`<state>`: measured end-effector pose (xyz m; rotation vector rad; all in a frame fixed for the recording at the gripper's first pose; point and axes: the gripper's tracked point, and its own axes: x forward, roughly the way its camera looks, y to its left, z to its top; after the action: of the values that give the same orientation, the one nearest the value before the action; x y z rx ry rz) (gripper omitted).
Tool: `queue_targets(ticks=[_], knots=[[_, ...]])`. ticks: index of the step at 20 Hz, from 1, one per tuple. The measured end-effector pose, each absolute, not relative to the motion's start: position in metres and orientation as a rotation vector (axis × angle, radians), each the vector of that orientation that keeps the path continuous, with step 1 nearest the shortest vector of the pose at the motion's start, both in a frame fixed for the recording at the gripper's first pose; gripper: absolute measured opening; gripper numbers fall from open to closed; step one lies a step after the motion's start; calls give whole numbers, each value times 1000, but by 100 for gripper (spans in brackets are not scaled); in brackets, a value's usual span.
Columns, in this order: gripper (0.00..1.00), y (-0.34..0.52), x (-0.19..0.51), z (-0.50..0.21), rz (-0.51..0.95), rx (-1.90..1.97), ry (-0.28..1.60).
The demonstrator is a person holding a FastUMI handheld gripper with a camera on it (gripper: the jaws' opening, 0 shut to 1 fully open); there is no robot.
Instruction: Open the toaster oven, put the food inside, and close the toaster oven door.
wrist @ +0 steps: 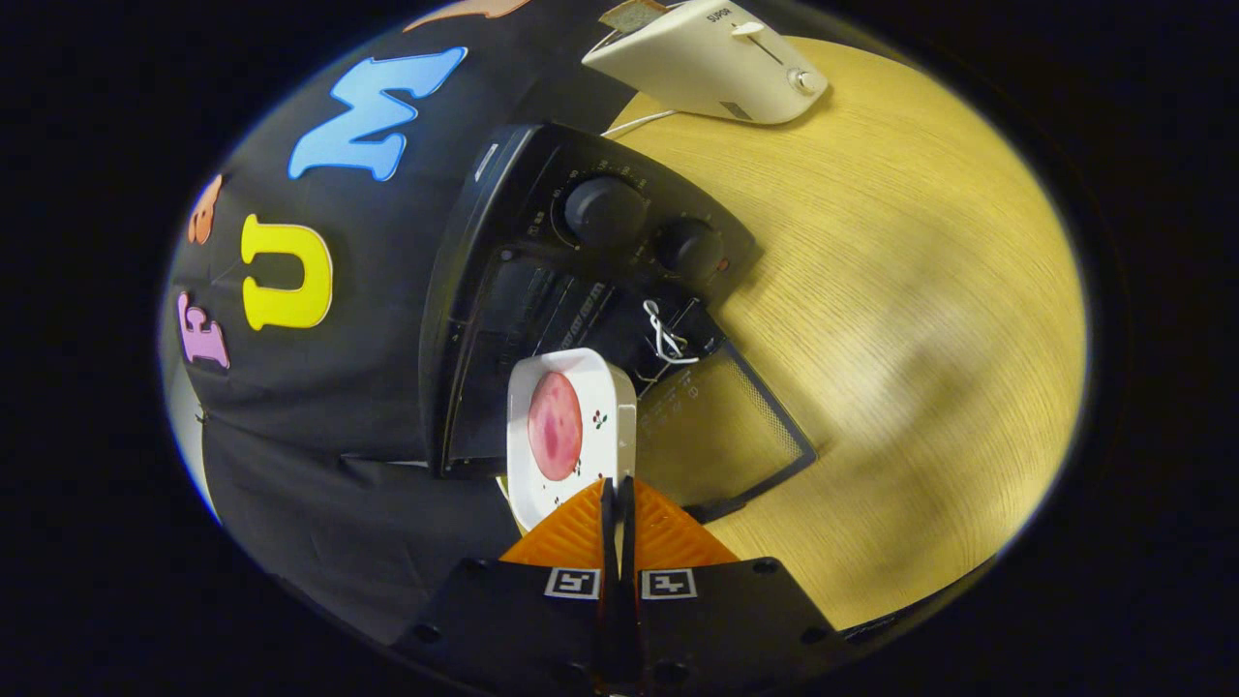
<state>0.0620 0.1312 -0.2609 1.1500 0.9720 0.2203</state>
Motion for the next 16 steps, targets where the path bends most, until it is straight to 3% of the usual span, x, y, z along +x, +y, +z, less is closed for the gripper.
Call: queue_targets(ticks=[16], knots=[[2, 161, 141, -282, -14, 1347, 770]])
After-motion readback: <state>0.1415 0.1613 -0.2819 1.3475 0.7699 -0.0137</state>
